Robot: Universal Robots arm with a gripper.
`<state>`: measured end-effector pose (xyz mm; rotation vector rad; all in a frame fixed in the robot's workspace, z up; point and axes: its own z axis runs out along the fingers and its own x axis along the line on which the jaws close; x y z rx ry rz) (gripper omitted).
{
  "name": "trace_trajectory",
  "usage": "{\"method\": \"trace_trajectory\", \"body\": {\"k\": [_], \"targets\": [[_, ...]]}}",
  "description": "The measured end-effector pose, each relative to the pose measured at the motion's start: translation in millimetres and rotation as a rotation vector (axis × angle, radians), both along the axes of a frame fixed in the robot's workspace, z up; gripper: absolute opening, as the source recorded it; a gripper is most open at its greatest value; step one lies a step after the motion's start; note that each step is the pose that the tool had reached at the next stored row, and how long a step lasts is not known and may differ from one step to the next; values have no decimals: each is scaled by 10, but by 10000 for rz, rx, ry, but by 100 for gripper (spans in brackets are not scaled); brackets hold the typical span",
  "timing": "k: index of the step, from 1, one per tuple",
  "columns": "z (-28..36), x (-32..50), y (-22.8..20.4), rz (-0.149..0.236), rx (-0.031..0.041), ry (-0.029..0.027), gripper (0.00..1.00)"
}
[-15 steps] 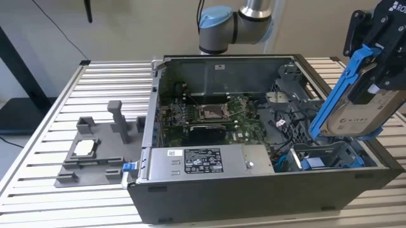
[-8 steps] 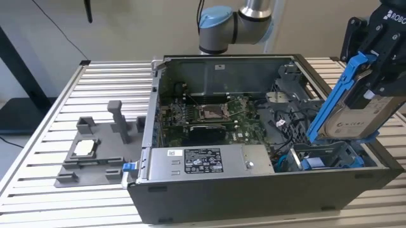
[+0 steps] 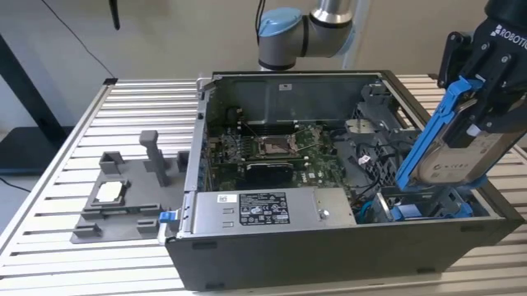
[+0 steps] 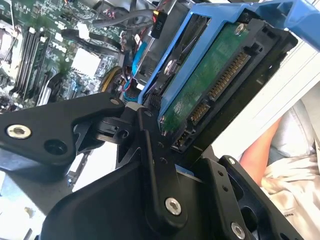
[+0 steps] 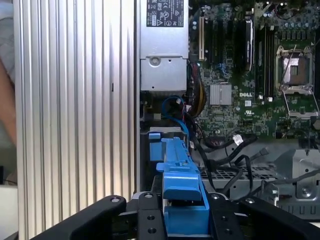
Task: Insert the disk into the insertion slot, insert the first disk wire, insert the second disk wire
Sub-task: 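Insert the disk into the insertion slot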
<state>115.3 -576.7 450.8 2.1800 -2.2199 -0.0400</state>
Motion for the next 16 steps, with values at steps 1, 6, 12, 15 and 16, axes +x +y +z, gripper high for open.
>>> {"method": "trace_trajectory", "body": {"k": [1,6,12,15,16], "targets": [[-13,0,1,0,1,0,33],[-79,0,3,0,1,0,33],[-155,0,5,0,1,0,33],[-187,0,5,24,0,0,33],[-199,0,5,40,0,0,33]]}}
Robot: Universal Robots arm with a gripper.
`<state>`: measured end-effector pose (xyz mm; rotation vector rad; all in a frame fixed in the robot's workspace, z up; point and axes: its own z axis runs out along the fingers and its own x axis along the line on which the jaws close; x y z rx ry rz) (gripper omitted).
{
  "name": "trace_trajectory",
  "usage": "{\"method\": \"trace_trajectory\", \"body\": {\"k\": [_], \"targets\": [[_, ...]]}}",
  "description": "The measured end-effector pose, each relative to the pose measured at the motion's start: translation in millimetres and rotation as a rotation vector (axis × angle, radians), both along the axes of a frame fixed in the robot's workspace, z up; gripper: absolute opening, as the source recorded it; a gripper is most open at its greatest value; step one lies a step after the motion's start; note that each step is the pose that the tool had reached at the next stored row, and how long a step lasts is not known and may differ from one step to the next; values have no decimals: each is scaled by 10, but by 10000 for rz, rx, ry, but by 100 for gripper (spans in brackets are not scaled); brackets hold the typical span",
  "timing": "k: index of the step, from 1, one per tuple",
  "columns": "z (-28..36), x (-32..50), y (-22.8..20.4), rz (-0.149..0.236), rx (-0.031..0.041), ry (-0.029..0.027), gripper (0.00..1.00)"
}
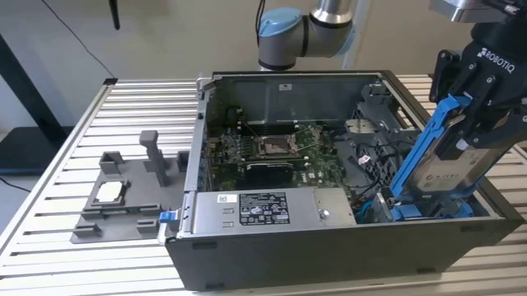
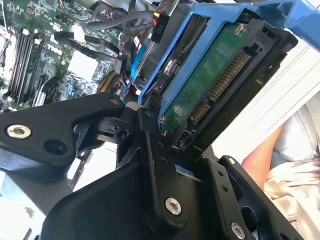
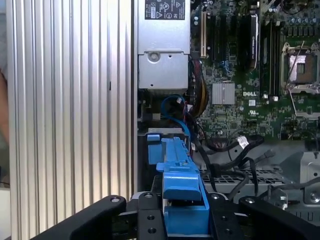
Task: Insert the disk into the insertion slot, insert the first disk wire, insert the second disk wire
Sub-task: 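Insert the disk into the insertion slot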
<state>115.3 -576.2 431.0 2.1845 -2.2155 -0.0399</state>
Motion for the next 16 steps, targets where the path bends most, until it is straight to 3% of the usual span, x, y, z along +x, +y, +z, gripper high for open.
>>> {"method": "trace_trajectory", "body": {"k": [16], "targets": [[-167,-12,22,48,0,-1,33]]}}
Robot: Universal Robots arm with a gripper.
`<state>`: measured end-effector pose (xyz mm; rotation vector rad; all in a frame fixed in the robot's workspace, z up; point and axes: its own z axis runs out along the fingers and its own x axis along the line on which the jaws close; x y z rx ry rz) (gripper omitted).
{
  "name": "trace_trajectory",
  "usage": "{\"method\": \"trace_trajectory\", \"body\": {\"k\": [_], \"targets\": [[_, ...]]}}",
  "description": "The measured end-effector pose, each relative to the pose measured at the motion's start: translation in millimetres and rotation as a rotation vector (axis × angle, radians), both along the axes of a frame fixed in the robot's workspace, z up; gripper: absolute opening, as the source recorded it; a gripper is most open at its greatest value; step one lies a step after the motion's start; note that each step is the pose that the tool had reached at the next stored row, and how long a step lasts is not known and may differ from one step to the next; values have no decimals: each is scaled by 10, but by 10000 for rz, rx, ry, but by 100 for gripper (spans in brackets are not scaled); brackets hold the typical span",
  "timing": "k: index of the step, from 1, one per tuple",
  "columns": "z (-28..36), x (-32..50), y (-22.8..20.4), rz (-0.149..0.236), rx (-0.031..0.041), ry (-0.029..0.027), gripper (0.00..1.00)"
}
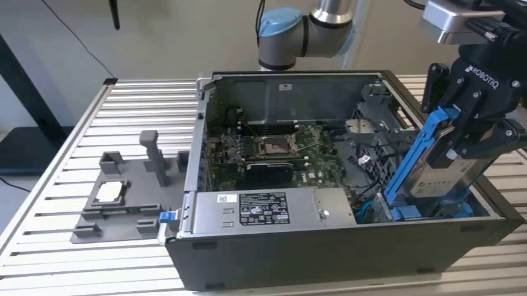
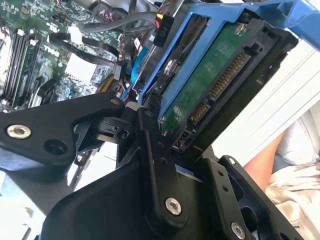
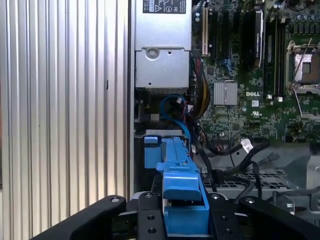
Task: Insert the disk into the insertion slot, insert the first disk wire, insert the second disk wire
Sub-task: 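Insert the disk into the insertion slot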
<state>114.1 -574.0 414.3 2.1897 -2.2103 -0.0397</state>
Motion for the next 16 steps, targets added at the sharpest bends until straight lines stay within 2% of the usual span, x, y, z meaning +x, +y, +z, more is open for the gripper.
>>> {"method": "trace_trajectory", "body": {"k": [9,16], "targets": [[-95,-2,9,13,1,-1,33],[-218,-2,9,19,1,-1,33]]}}
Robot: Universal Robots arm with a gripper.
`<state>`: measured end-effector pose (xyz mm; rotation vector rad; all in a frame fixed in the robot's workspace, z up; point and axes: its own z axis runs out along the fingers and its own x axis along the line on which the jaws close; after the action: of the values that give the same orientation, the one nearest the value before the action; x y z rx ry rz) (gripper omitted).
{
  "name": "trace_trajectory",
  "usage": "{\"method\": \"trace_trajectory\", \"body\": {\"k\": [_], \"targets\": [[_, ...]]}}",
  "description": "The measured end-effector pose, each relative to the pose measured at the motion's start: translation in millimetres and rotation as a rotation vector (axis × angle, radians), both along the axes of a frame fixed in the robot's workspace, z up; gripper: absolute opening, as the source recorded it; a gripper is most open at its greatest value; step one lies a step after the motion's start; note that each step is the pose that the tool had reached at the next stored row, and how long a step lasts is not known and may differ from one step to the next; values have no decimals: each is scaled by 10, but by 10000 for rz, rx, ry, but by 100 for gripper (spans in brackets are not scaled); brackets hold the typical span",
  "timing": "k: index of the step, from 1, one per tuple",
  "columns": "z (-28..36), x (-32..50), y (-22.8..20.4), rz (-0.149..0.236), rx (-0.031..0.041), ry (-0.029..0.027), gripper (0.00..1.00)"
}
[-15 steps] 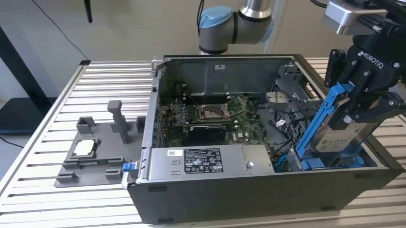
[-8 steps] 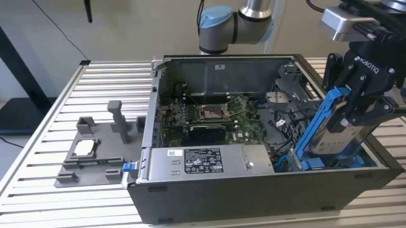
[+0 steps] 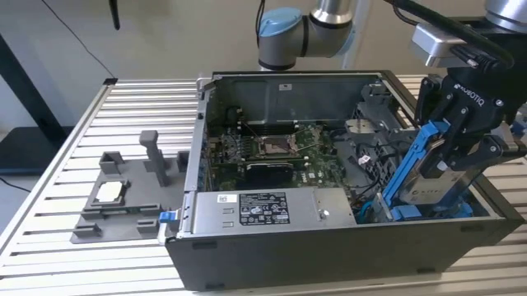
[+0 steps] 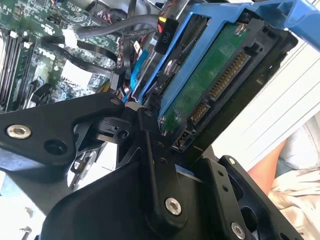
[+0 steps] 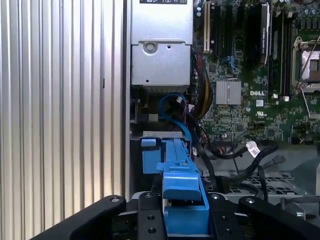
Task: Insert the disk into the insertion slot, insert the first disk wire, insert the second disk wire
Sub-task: 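Insert the disk into the insertion slot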
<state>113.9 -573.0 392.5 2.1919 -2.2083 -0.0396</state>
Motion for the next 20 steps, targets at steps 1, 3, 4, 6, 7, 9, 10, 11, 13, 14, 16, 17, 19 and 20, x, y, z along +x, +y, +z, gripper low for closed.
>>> {"method": "trace_trajectory", "body": {"k": [1,3,4,6,7,9,10,11,13,14,16,17,19,20], "targets": [[-19,0,0,1,-1,0,33],[-52,0,1,2,0,0,33],[-64,0,2,3,-2,0,33],[-97,0,5,3,-1,-1,33],[-117,0,7,3,0,-1,33],[-140,0,10,3,-2,-1,33],[-145,0,13,3,4,-1,33],[-151,0,16,3,4,-1,33],[-164,0,21,3,6,-1,33],[-164,0,21,3,6,-1,33],[-164,0,21,3,4,-1,33],[-164,0,21,3,4,-1,33],[-164,0,21,2,5,-1,33],[-164,0,21,3,5,-1,33]]}}
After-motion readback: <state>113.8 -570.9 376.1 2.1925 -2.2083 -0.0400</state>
